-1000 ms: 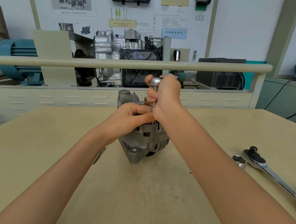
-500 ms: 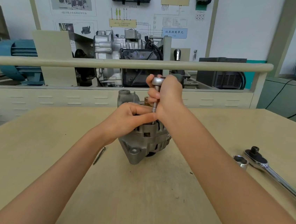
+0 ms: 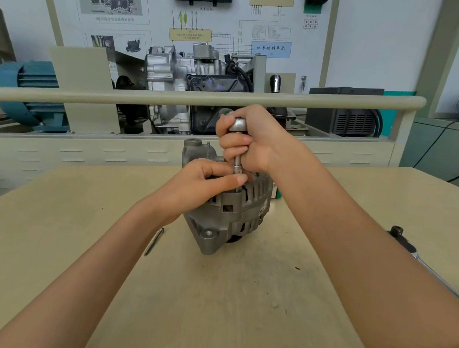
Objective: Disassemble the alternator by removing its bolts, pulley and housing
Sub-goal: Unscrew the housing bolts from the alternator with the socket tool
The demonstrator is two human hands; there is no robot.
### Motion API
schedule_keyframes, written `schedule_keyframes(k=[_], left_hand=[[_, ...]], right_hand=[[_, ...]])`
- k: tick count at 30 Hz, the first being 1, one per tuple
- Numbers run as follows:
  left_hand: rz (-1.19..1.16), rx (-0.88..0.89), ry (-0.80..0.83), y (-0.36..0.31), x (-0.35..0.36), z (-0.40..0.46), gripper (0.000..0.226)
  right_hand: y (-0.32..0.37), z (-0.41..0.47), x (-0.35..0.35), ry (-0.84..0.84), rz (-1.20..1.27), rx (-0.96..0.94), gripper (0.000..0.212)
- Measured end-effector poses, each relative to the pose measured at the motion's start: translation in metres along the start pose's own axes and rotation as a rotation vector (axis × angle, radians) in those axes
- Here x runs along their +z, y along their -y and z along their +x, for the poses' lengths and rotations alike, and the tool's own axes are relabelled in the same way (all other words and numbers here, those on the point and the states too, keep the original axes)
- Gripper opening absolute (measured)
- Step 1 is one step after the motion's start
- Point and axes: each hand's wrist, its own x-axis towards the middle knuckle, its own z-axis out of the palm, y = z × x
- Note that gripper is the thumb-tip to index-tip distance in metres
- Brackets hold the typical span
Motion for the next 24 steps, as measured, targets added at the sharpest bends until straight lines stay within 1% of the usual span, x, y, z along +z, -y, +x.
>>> schedule_keyframes(k=[2, 4, 7, 8, 11, 14, 16, 18, 20, 22, 24], left_hand=[[-0.003, 0.011, -0.009, 0.0, 0.0, 0.0, 0.018], [-0.018, 0.029, -0.019, 0.0, 0.0, 0.0, 0.022], [-0.002, 0.053, -0.014, -0.001, 0.0, -0.001, 0.038], [0.013, 0.057, -0.011, -0.001, 0.0, -0.001, 0.039], [0.008, 0.047, -0.023, -0.004, 0.001, -0.002, 0.019], [-0.016, 0.032, -0.031, -0.004, 0.002, -0.004, 0.019], [-0.004, 0.037, -0.035, -0.002, 0.001, -0.002, 0.021], [0.025, 0.041, -0.033, 0.0, 0.001, -0.001, 0.029], [0.011, 0.013, -0.024, -0.002, 0.001, -0.002, 0.024], [-0.004, -0.018, -0.016, -0.003, 0.001, -0.002, 0.018], [-0.015, -0.03, 0.0, -0.002, 0.0, -0.001, 0.018]], right_hand=[[0.0, 0.0, 0.0, 0.021, -0.01, 0.03, 0.03], [-0.001, -0.001, 0.0, -0.017, 0.025, 0.004, 0.031], [-0.008, -0.005, 0.004, -0.19, 0.105, -0.146, 0.035], [-0.012, -0.006, 0.006, -0.253, 0.113, -0.216, 0.038], [-0.024, -0.009, 0.01, -0.347, 0.101, -0.417, 0.036], [-0.027, -0.011, 0.013, -0.368, 0.094, -0.473, 0.035], [-0.023, -0.01, 0.013, -0.349, 0.083, -0.411, 0.035], [-0.016, -0.008, 0.01, -0.29, 0.057, -0.264, 0.033], [-0.007, -0.003, 0.007, -0.187, 0.009, -0.127, 0.028], [0.0, 0.002, 0.002, -0.068, -0.047, -0.03, 0.03], [0.003, 0.005, -0.003, 0.039, -0.077, 0.045, 0.032]])
